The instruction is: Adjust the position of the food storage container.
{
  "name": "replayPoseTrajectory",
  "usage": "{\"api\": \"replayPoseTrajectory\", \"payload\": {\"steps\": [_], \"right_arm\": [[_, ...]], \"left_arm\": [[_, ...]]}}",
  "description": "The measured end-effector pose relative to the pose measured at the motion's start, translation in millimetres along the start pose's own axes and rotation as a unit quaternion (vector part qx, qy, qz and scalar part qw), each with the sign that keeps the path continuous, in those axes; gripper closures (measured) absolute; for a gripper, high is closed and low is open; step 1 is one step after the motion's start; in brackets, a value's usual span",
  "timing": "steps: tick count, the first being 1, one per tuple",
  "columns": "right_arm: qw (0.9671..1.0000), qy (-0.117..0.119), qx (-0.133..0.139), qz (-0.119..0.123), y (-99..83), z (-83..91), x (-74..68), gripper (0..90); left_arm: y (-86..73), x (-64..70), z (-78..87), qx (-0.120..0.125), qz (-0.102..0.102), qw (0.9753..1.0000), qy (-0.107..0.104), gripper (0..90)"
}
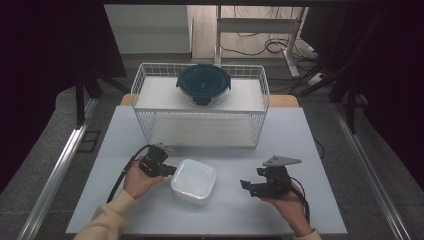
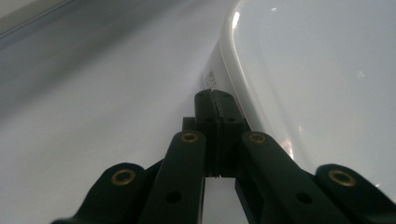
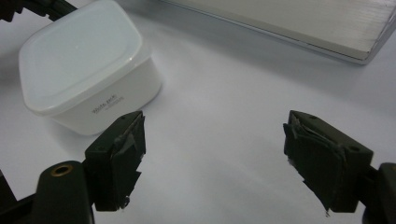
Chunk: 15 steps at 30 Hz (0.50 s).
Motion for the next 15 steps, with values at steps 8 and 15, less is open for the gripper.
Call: {"api": "replayPoseTrajectory", "payload": {"steps": [8, 15], "right_arm": [[1.0000, 0.001, 0.001, -0.001, 0.1, 0.4, 0.1, 20.6], [1.0000, 0.000, 0.004, -0.003, 0.8, 3.6, 1.6, 20.6]], "left_arm": [[13.5, 13.7, -14.2, -0.001, -0.024, 0.9997, -0.010, 89.9], [-1.1, 8.5, 12.0, 0.013, -0.022, 0.9996, 0.012, 89.9]]}}
Point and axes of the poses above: each handheld gripper's, and its own axes: z roughly backward along the jaws, y roughly out of its top, x roughly to its right, the point moved 8 cm from there along -z, roughly forward along the jaws, and after that the axes turned 3 degrees about x, right-handed, at the moved point
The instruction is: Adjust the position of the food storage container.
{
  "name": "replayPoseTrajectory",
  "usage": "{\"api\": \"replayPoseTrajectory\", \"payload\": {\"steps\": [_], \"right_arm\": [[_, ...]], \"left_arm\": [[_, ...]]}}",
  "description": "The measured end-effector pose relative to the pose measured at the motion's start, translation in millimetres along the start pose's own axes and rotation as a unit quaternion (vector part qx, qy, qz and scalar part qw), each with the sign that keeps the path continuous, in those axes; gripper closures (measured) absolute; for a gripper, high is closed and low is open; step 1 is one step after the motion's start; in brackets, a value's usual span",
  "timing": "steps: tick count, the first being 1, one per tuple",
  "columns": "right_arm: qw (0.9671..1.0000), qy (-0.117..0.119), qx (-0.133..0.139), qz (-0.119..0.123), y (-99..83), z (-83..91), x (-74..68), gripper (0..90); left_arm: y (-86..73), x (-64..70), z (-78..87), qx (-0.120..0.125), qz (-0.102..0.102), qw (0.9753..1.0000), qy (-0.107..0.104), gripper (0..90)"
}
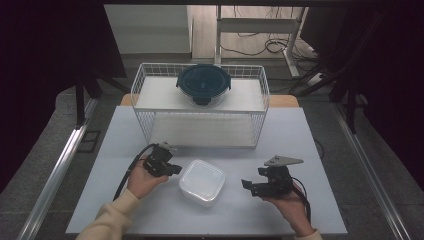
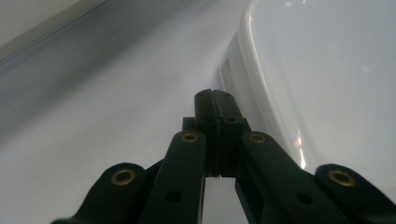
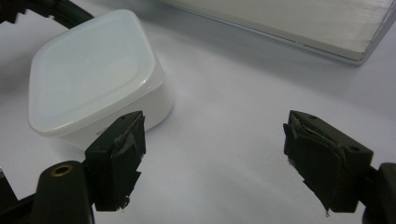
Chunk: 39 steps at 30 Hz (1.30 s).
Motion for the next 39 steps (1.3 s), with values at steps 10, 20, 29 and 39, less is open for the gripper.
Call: {"api": "replayPoseTrajectory", "payload": {"steps": [10, 20, 29, 39], "right_arm": [[1.0000, -0.003, 0.003, 0.000, 1.7, 1.5, 0.9, 20.6], [1.0000, -0.006, 0.004, -0.003, 0.9, 1.8, 3.5, 20.6], [0.9999, -0.008, 0.003, -0.006, 0.2, 2.1, 6.1, 20.6], [0.9999, -0.008, 0.002, -0.007, -0.5, 1.9, 8.1, 20.6]], "left_arm": [[-50.6, 24.3, 22.5, 0.010, 0.002, 0.9998, -0.018, 90.0], [-40.6, 43.0, -0.2, 0.001, -0.016, 0.9993, -0.033, 89.9], [-23.4, 31.3, -8.9, 0.010, 0.004, 0.9997, -0.023, 90.0], [5.4, 24.4, -31.2, 0.020, 0.028, 0.9990, -0.030, 89.9]]}}
Point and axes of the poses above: each handheld gripper's, and its own axes: z roughly backward along the jaws, y roughly out of its top, x roughly to its right, the point moved 8 cm from there along -z, roughly forward along the jaws, and after that the axes turned 3 degrees about x, right-handed, at the moved point
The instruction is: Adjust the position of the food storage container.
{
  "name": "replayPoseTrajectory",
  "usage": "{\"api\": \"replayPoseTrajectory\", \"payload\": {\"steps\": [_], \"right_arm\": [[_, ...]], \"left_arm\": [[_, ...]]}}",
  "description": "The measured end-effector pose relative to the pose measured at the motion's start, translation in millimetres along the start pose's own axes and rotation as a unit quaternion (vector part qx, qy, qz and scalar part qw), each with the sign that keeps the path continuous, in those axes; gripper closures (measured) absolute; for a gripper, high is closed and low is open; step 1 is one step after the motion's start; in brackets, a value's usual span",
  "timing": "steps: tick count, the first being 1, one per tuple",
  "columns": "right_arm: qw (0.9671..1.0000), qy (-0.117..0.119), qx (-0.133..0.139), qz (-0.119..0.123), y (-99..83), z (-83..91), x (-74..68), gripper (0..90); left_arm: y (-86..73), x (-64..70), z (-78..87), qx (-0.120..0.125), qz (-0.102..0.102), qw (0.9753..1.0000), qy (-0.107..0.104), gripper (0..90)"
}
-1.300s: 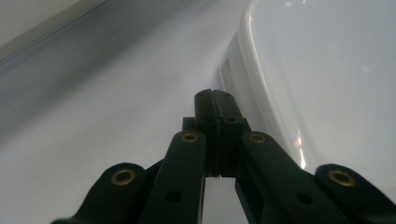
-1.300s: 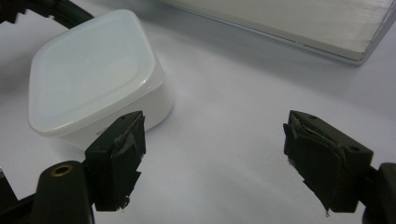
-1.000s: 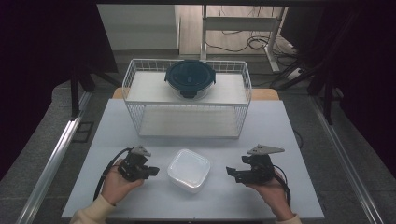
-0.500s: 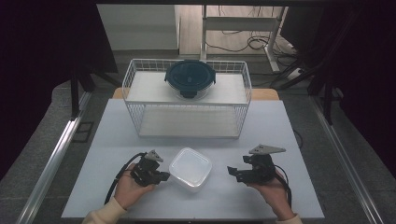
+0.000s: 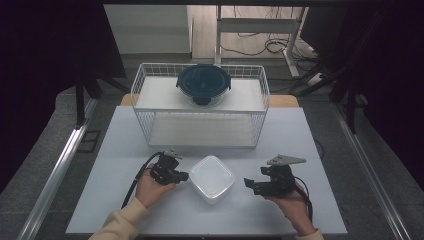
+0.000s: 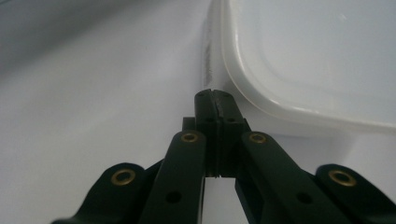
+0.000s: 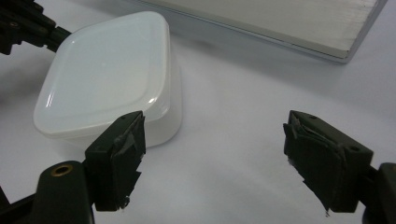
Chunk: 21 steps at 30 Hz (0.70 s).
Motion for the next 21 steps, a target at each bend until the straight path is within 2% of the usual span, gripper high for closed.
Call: {"api": "replayPoseTrajectory", "payload": {"steps": [1, 4, 9, 15, 16, 21], "right_arm": [[1.0000, -0.001, 0.000, 0.000, -0.1, 0.3, 0.9, 20.6], [1.0000, -0.003, 0.002, -0.003, 0.4, 1.8, 2.8, 20.6], [0.9999, -0.006, 0.006, -0.006, 1.3, 4.5, 6.7, 20.6], [0.9999, -0.008, 0.011, -0.008, 1.9, 8.8, 9.6, 20.6], [0.9998, -0.008, 0.012, -0.011, 1.9, 9.4, 10.2, 20.6], [0.9998, -0.011, 0.013, -0.013, 2.6, 10.6, 12.4, 20.6]], "left_arm": [[4.2, 1.3, -3.1, 0.004, 0.008, 1.0000, -0.004, 89.9], [11.7, 2.1, -9.0, 0.005, 0.006, 0.9999, -0.007, 89.9], [19.4, 10.9, -19.7, 0.000, 0.004, 0.9998, -0.018, 89.9], [9.1, 12.9, -11.4, -0.008, -0.006, 0.9998, -0.019, 89.9], [5.3, 13.0, -8.2, -0.016, -0.014, 0.9996, -0.020, 89.9], [0.4, 27.0, -2.7, -0.016, -0.024, 0.9990, -0.035, 89.9]]}}
Point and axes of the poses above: each handheld gripper's, and its own axes: z roughly backward along the jaws, y roughly out of its top, x roughly to its right, the point moved 8 cm from there along -z, roughly forward along the jaws, and after that the axes turned 3 degrees about x, right-handed, at the moved point
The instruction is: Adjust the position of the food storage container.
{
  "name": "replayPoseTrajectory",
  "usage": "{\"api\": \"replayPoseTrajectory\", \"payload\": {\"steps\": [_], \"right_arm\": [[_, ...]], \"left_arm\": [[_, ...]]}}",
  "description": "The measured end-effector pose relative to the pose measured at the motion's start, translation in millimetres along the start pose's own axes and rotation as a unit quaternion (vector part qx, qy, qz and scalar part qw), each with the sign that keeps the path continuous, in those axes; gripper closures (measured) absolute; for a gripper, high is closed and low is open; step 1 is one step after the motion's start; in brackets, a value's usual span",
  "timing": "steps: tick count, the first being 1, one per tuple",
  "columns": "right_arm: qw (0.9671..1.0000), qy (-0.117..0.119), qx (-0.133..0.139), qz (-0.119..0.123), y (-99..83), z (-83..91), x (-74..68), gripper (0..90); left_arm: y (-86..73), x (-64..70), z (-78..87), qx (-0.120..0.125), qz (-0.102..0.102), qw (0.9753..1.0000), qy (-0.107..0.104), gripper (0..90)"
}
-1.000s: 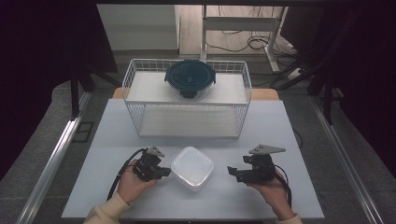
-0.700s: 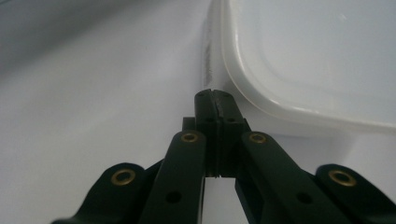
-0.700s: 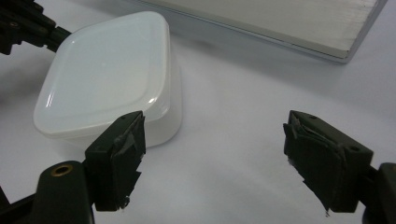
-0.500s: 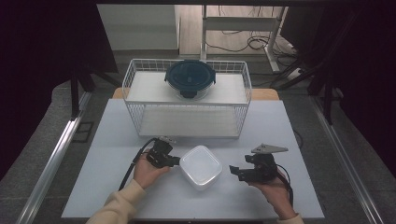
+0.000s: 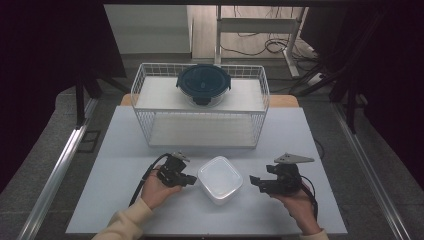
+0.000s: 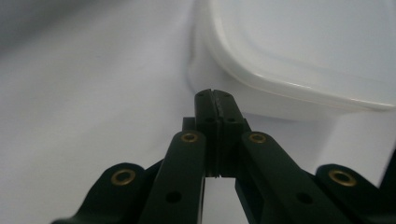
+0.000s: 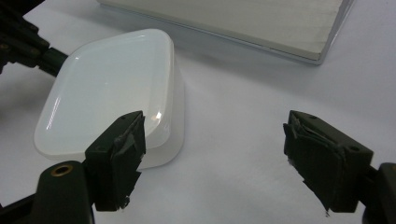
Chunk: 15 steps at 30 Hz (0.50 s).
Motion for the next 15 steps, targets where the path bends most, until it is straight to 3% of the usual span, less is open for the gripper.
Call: {"api": "replayPoseTrajectory", "payload": {"steps": [2, 7, 11, 15], "right_arm": [[1.0000, -0.001, 0.002, 0.002, 0.6, 0.1, -0.4, 20.6], [1.0000, 0.001, 0.000, 0.004, 0.2, -0.4, -2.0, 20.6], [1.0000, 0.000, -0.003, -0.002, -1.2, -1.2, 0.7, 20.6], [1.0000, -0.002, -0.001, -0.002, -1.4, -0.7, 2.6, 20.6]], "left_arm": [[3.0, 0.4, -2.3, 0.000, -0.006, 1.0000, 0.006, 89.9], [16.0, 3.8, -13.3, 0.014, 0.010, 0.9998, -0.009, 89.9], [25.4, 7.5, -24.2, 0.009, 0.001, 0.9999, -0.011, 89.9], [36.9, 7.6, -33.9, 0.019, 0.015, 0.9996, -0.013, 89.9]]}}
Point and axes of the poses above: each handheld gripper's, and its own axes: z roughly backward along the jaws, y roughly out of its top, x roughly to its right, the point moved 8 cm from there along -z, roughly forward along the jaws, and after that the axes turned 3 degrees about x, right-handed, at the moved point
